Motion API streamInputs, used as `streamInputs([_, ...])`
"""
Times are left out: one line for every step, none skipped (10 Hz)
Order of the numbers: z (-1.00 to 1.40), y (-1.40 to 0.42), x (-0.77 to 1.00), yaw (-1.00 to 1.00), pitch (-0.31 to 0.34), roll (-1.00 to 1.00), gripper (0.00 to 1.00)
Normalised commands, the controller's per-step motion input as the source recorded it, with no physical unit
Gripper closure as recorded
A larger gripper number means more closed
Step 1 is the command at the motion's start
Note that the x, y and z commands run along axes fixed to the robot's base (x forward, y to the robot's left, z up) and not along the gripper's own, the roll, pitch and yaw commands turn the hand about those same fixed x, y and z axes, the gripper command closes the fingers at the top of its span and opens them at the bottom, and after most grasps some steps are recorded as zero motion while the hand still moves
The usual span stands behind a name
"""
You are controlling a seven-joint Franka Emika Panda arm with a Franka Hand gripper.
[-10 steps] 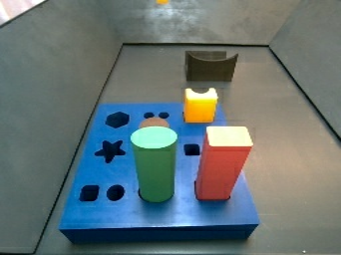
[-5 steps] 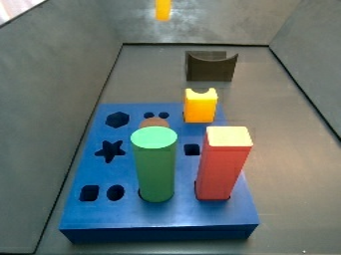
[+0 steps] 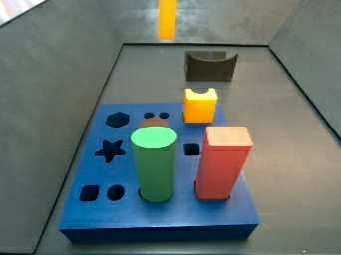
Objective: Pick up the double-square object. Move up. Move to above the board. Insert the double-square object.
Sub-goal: Move to above the board, then insert the double-square object.
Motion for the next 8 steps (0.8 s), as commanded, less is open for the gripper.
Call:
streamInputs([0.03,-0.19,0.07,0.01,0.091,0.02,1.0])
streamInputs([-0.36,-0.17,0.31,-0.69,-0.04,-0.06,1.0])
streamInputs([-0.33,-0.16,0.22,-0.75,-0.06,-0.06,1.0])
streamInputs([-0.33,-0.16,0.18,-0.77,-0.074,-0.06,1.0])
streamInputs([-0.29,-0.15,0.29,-0.69,-0.074,-0.1,1.0])
streamInputs([-0.35,-0.17,0.35,-0.65,-0.054,-0.07,1.0])
streamInputs([-0.31,-0.19,0.11,-0.78,-0.129,-0.07,1.0])
streamInputs([-0.39,-0.25,0.0,-0.85,-0.113,0.0,1.0])
